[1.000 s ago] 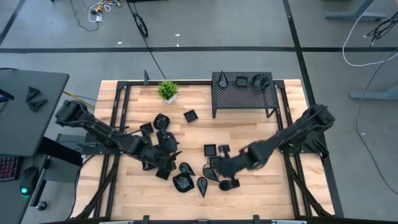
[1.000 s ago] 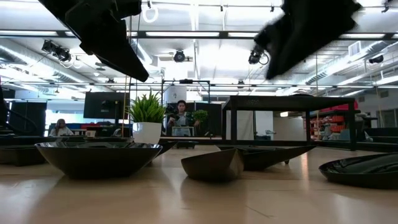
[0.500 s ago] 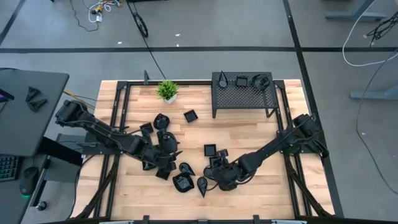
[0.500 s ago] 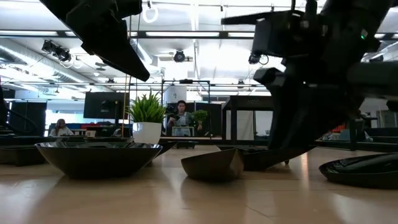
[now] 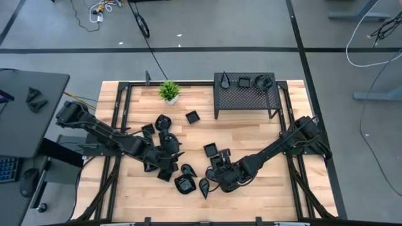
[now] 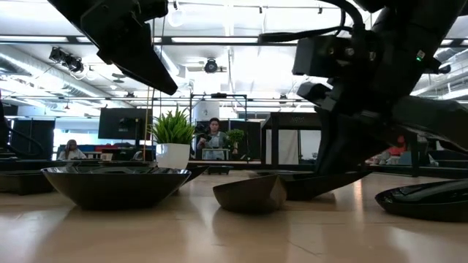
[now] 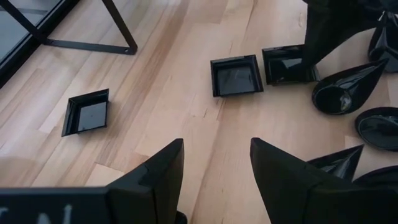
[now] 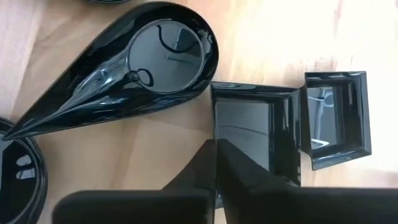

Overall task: Pick & Place Mini shaped plates
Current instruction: Stack the black square plate on top of the black square plate on the shelf

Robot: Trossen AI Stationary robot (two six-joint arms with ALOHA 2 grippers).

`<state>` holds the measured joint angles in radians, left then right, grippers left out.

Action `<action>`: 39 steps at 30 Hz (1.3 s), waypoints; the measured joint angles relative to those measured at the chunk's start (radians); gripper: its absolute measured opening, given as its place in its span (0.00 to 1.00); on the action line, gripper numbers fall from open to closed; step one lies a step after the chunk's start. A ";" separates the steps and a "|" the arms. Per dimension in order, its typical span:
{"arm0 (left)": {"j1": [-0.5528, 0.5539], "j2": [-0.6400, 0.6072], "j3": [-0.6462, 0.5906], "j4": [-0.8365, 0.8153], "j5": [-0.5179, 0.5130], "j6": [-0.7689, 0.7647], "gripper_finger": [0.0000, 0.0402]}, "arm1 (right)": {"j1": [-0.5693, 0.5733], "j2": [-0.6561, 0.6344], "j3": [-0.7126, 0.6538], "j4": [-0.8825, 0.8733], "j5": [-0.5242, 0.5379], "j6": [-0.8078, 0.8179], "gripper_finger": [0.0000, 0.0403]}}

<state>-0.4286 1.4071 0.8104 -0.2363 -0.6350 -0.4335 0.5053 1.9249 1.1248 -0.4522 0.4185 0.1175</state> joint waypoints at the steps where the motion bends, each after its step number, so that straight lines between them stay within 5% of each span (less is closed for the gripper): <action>1: 0.000 0.000 0.000 0.000 0.000 0.000 0.48 | 0.003 -0.003 0.000 -0.002 0.000 0.000 0.01; 12: 0.000 0.000 0.000 0.000 0.000 0.000 0.48 | 0.042 -0.198 0.000 -0.023 -0.003 0.020 0.03; 22: 0.000 0.000 0.000 0.003 0.000 0.000 0.48 | -0.001 -0.579 0.000 -0.132 0.266 -0.145 0.02; 30: 0.002 0.000 0.000 0.007 0.000 0.001 0.48 | -0.372 -0.799 0.001 -0.356 0.243 -0.339 0.02; 39: 0.023 0.000 0.000 0.008 0.000 0.000 0.48 | -0.887 -0.725 0.001 -0.349 -0.049 -0.652 0.02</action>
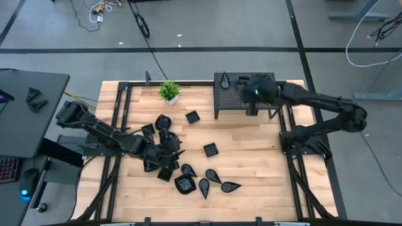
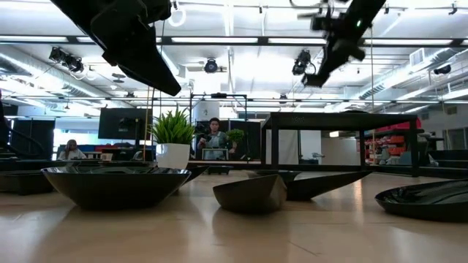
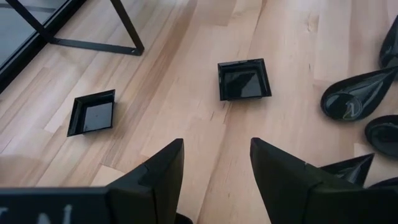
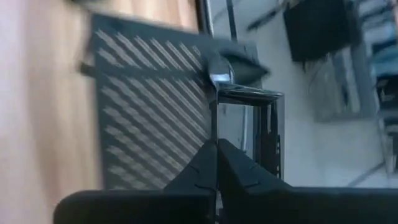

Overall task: Pick & Place Mini shaped plates
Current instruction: Stack the black square plate on top of the black square plate on the shelf

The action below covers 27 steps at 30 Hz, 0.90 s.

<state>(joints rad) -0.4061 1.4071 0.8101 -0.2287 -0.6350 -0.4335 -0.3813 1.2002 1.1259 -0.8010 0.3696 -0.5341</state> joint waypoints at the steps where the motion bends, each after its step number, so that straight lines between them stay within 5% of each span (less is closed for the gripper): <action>1: 0.000 0.000 0.000 0.000 0.000 0.000 0.48 | -0.043 0.011 0.000 0.004 -0.028 -0.018 0.02; 6: 0.000 0.000 0.000 0.000 0.000 -0.001 0.48 | -0.164 0.074 0.000 0.013 -0.147 -0.112 0.02; 27: 0.000 0.000 0.000 0.000 0.000 -0.029 0.48 | -0.251 0.172 0.000 0.024 -0.141 -0.215 0.03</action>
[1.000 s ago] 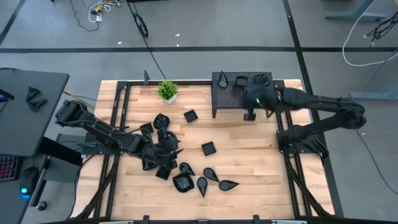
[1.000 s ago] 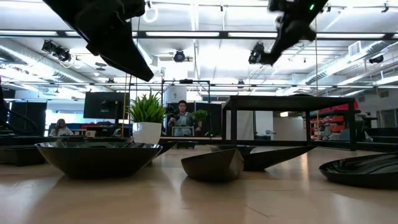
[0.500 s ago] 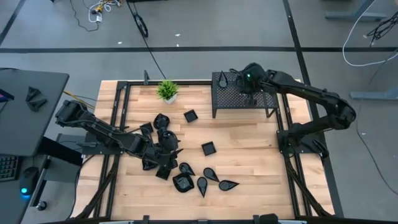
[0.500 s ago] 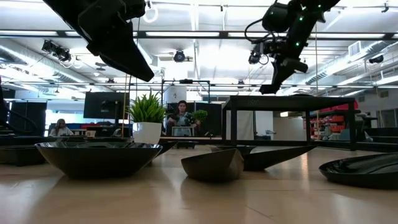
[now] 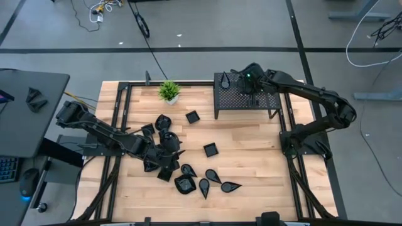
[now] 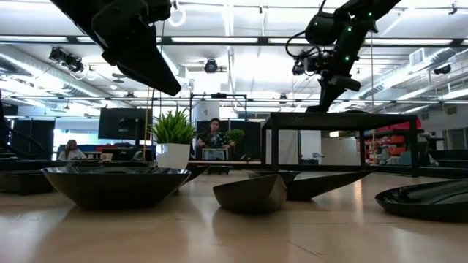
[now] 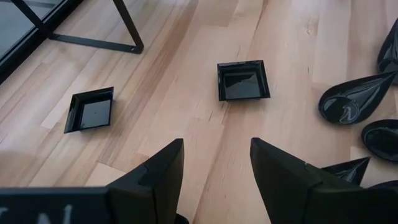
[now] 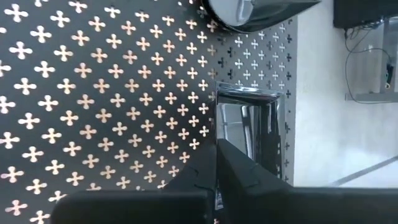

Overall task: Pick & Place Mini shaped plates
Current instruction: Stack the black square plate on top of the black square plate on the shelf

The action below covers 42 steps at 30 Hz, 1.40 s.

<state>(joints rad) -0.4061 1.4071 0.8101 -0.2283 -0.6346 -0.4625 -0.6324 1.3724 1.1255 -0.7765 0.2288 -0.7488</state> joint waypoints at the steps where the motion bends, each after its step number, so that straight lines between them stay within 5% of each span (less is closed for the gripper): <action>1: 0.000 0.000 0.000 0.000 0.000 0.000 0.48 | -0.002 0.000 0.000 0.000 0.005 0.000 0.03; 20: 0.000 0.000 0.000 0.000 0.000 0.000 0.48 | -0.015 0.000 0.000 0.042 0.017 0.041 0.03; 34: 0.000 0.000 0.000 0.000 0.000 0.000 0.48 | -0.015 0.000 0.000 0.040 0.017 0.060 0.13; 42: 0.000 0.000 0.000 0.000 0.000 0.000 0.48 | -0.015 0.000 0.000 0.025 -0.007 0.094 0.09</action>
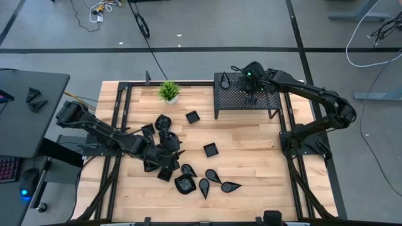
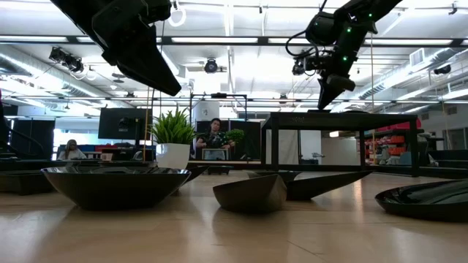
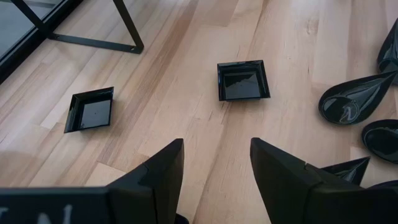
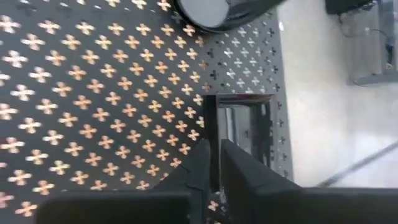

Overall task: Pick & Place Mini shaped plates
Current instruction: Stack the black square plate on top of the black square plate on the shelf

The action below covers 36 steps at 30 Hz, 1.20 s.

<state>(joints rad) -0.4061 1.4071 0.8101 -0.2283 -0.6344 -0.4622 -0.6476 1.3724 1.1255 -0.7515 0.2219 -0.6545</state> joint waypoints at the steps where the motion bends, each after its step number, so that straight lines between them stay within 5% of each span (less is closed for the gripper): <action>1: 0.000 0.000 0.000 0.000 0.000 0.000 0.48 | 0.000 0.000 0.000 -0.003 -0.020 0.003 0.07; 5: 0.000 0.000 0.000 0.000 0.000 -0.005 0.48 | 0.000 0.000 0.000 -0.005 -0.056 0.017 0.01; 36: 0.000 0.000 0.000 0.000 0.000 -0.006 0.48 | -0.080 0.000 0.000 0.053 -0.116 0.123 0.01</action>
<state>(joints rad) -0.4064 1.4071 0.8102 -0.2283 -0.6344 -0.4686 -0.7273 1.3720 1.1252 -0.6985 0.1060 -0.5312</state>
